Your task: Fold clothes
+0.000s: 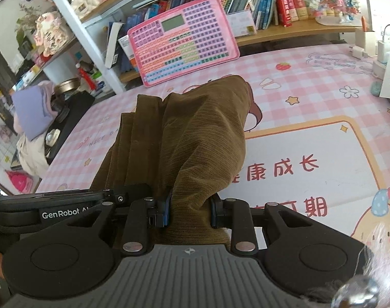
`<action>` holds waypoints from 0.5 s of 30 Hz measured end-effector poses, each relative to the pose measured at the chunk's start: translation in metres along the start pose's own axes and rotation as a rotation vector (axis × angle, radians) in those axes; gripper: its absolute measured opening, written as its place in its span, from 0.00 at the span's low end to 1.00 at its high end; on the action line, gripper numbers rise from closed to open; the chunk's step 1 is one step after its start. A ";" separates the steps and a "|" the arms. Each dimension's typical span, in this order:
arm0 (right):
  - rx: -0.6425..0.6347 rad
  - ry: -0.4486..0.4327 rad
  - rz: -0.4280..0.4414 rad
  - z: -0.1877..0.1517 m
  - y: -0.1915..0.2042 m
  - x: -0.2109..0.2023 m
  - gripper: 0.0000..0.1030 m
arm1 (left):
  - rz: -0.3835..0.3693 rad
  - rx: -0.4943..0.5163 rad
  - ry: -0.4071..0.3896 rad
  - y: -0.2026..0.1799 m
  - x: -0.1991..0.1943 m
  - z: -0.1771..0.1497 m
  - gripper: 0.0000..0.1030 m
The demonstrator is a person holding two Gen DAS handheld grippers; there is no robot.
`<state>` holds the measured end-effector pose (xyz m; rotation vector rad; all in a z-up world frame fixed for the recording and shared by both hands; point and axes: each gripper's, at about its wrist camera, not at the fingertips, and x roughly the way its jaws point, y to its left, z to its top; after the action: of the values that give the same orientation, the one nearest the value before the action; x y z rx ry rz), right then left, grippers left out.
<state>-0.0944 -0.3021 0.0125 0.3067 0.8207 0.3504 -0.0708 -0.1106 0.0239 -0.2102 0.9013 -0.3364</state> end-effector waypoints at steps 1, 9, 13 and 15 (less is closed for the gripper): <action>0.003 -0.002 -0.002 0.001 0.001 0.002 0.25 | -0.001 0.004 -0.001 0.001 0.000 0.002 0.31; -0.009 -0.023 -0.010 0.018 0.032 0.034 0.25 | -0.018 0.007 -0.013 0.042 0.003 0.026 0.31; -0.016 -0.037 -0.002 0.037 0.053 0.058 0.25 | -0.033 -0.003 -0.032 0.076 0.001 0.050 0.32; -0.020 -0.046 0.001 0.050 0.064 0.072 0.25 | -0.038 -0.018 -0.037 0.092 0.003 0.062 0.32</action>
<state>-0.0235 -0.2209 0.0230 0.2953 0.7713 0.3507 -0.0013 -0.0234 0.0303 -0.2501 0.8647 -0.3587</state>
